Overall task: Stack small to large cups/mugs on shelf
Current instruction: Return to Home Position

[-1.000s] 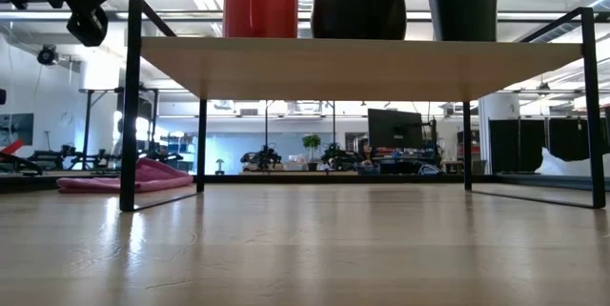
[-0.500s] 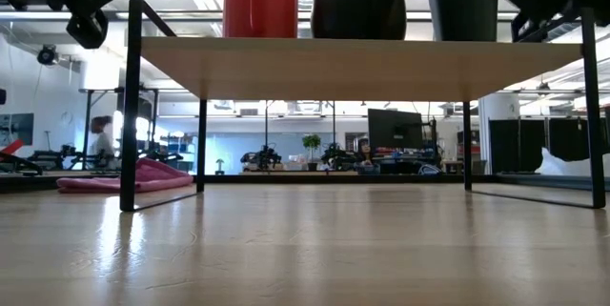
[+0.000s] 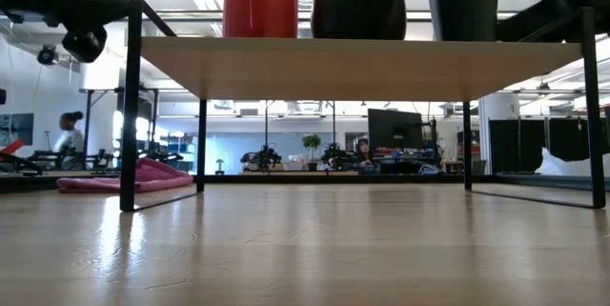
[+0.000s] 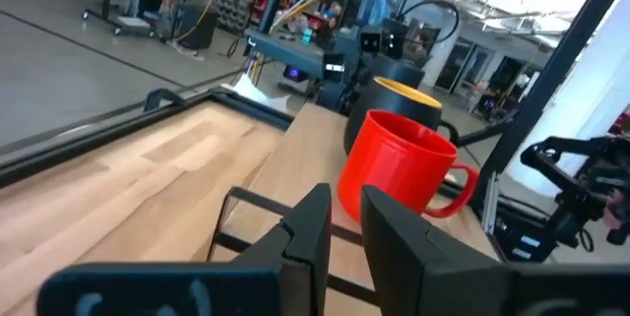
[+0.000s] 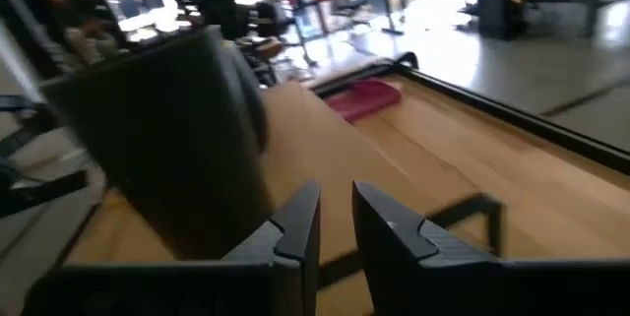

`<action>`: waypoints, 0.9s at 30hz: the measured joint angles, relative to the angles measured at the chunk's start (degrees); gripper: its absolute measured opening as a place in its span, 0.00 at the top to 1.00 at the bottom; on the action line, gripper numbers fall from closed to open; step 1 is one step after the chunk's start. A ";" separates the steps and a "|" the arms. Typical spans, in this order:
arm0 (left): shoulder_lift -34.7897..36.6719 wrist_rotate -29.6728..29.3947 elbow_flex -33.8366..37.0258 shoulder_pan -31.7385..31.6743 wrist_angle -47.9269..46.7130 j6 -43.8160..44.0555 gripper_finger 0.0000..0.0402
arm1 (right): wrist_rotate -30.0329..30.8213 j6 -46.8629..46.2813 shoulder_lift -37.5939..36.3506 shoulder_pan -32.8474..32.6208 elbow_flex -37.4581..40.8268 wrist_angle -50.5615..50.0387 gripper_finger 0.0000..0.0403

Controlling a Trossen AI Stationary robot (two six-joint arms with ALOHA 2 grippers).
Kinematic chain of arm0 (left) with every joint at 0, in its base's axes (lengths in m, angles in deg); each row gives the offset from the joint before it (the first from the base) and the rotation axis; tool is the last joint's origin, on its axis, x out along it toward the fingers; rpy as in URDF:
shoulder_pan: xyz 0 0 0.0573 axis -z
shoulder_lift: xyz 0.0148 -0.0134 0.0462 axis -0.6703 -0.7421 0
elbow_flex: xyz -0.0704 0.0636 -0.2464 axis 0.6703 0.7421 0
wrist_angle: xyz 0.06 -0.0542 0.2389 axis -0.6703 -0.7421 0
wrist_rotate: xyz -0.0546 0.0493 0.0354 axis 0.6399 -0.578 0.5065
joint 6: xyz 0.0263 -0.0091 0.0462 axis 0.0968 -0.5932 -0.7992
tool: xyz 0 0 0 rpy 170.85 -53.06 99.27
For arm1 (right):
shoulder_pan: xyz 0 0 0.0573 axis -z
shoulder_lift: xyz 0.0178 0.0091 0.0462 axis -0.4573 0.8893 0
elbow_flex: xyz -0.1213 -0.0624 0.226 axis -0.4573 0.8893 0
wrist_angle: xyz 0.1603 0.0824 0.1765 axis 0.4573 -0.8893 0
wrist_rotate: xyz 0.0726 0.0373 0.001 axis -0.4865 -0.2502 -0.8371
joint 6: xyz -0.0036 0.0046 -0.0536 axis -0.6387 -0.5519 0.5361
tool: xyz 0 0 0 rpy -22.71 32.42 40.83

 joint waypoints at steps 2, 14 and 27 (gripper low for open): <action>-0.20 -0.01 0.00 0.00 -0.38 0.01 0.89 | 3.38 -1.74 0.03 0.01 -0.86 -2.91 0.86; -0.73 0.02 0.02 -0.02 -10.81 2.98 0.89 | 14.67 -12.00 1.02 0.01 0.76 -5.17 0.86; -1.14 0.03 0.02 -0.02 -10.71 2.96 0.89 | 14.66 -11.80 1.59 0.01 0.78 -5.12 0.86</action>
